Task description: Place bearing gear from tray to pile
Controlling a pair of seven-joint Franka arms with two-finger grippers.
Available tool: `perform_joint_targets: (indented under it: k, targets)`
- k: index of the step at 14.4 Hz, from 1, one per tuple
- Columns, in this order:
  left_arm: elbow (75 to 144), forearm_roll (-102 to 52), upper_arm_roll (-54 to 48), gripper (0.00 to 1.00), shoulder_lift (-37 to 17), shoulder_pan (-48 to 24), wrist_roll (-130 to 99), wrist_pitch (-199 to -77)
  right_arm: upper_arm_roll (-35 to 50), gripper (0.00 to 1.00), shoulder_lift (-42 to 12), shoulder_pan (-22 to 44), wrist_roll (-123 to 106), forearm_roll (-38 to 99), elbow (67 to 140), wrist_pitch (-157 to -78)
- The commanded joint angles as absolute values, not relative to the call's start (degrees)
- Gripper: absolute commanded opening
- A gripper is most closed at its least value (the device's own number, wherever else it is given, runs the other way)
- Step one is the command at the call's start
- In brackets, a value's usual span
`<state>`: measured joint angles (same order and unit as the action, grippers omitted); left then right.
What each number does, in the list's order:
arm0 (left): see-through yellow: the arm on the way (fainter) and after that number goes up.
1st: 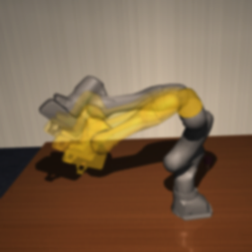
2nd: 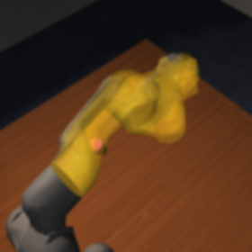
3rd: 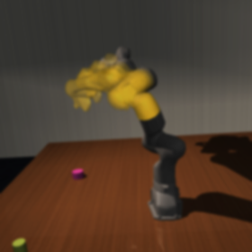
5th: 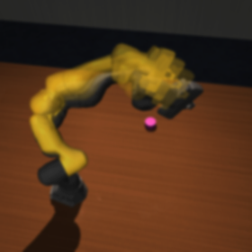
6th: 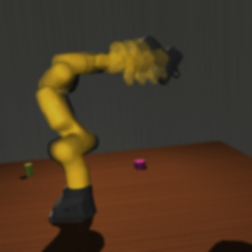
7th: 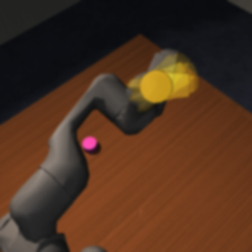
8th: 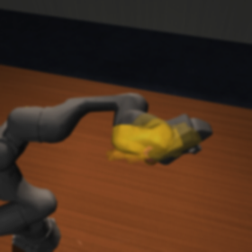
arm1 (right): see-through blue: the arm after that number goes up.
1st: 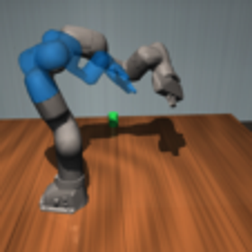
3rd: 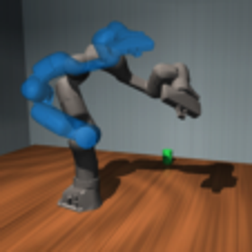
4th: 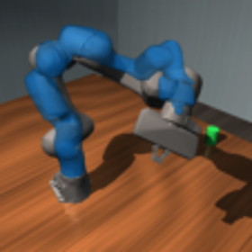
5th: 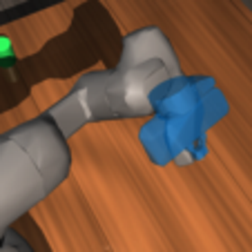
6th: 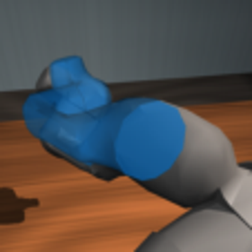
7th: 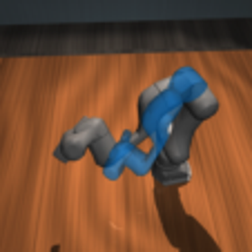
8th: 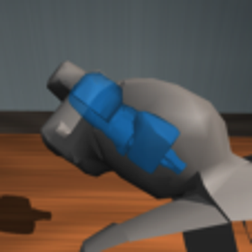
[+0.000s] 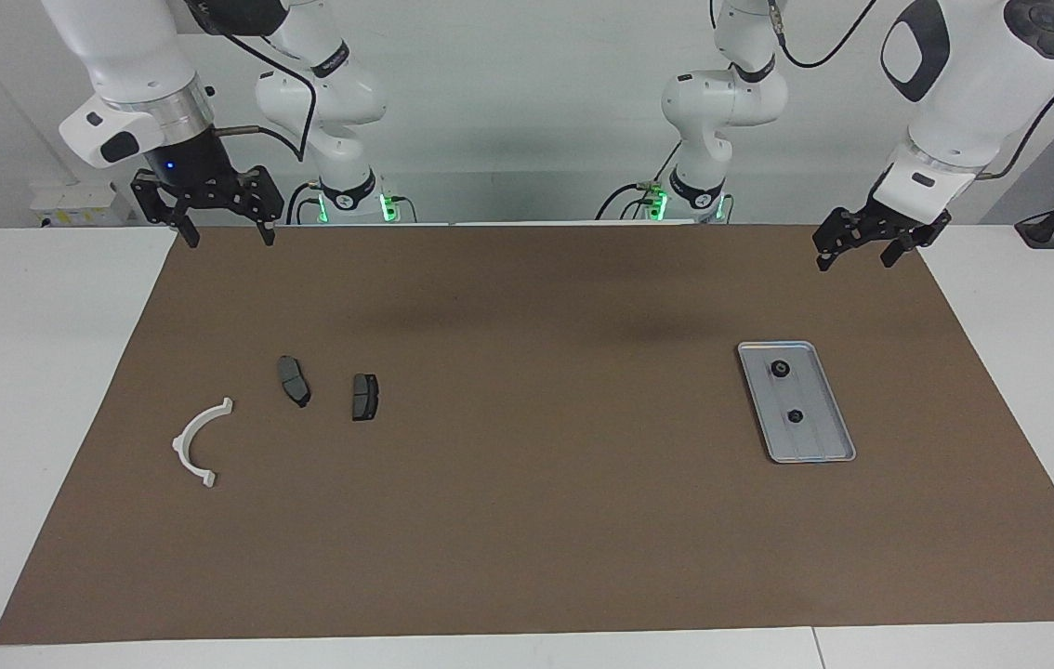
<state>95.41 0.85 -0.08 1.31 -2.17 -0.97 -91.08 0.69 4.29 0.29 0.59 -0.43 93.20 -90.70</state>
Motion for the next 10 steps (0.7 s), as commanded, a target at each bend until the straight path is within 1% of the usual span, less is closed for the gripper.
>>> perform_joint_targets:
  k: [1, 8, 10]
  targets:
    - [95.01, 0.79, 0.70, 1.00, 2.11, -2.99, -0.18, -89.82, 1.05, 1.00, 5.63, -1.58, 0.26, 0.79, 94.75, -91.32]
    - [95.01, 1.05, 1.14, 1.00, 2.11, -2.90, -0.79, -89.57, 1.41, 1.00, 5.63, -0.97, 0.53, 0.79, 94.66, -91.41]
    - [95.88, 1.05, 0.88, 1.00, 2.81, -2.99, -1.84, -91.04, 1.41, 1.00, 5.63, -0.97, 0.35, 0.79, 94.66, -91.41]
